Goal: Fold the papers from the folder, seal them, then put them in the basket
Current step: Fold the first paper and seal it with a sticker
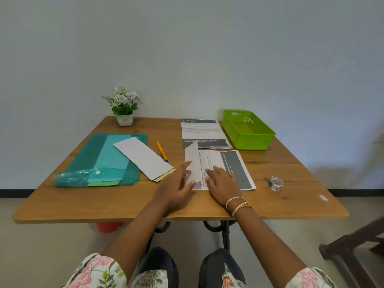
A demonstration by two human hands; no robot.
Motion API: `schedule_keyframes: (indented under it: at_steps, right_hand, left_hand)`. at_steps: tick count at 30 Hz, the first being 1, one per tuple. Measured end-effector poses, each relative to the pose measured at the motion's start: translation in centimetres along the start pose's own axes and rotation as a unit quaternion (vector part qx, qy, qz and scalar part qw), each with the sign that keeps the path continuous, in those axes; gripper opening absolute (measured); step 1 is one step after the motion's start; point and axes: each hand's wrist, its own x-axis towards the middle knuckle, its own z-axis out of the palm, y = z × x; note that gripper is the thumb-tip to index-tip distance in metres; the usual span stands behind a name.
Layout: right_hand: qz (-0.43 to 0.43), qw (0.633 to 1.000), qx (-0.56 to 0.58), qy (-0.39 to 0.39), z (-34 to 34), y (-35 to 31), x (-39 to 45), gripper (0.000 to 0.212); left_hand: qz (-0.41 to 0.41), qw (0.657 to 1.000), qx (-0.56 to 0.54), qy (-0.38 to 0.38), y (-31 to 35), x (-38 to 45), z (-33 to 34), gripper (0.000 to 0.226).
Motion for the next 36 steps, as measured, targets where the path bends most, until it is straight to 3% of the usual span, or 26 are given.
schedule_keyframes:
  at_steps: [6,11,14,17,24,29,33,36]
  right_hand:
    - [-0.005,0.999,0.032,0.03,-0.1,-0.1,-0.3,0.039]
    - [-0.034,0.985,0.117,0.12,-0.8,-1.2,-1.3,0.035]
    - [-0.052,0.983,0.168,0.047,-0.8,-2.6,-2.2,0.052]
    - [-0.043,0.989,0.139,-0.023,-0.7,-3.7,-2.0,0.066]
    - [-0.073,0.996,0.023,-0.053,-2.7,-4.0,0.2,0.05]
    - [-0.088,0.996,0.025,0.012,-2.0,-4.0,-0.4,0.033]
    - [-0.085,0.983,0.1,0.124,-1.0,-3.5,-1.6,0.023]
    - [-0.093,0.976,0.145,0.136,-0.9,-3.3,-1.9,0.023]
  left_hand:
    - [0.005,0.999,0.049,-0.007,-0.4,0.1,0.5,0.041]
    - [-0.01,1.0,0.025,-0.008,-0.7,0.2,0.5,0.034]
    - [-0.029,1.0,-0.002,-0.004,-0.7,0.2,0.5,0.035]
    - [-0.041,0.998,-0.033,0.014,-0.6,0.3,0.5,0.033]
    - [-0.106,0.984,-0.136,0.045,0.0,0.4,-0.4,0.033]
    - [-0.187,0.968,-0.153,0.068,0.2,0.9,0.3,0.035]
    - [-0.273,0.933,-0.214,0.096,1.7,2.1,0.9,0.035]
    - [-0.337,0.896,-0.256,0.134,2.3,3.1,0.9,0.042]
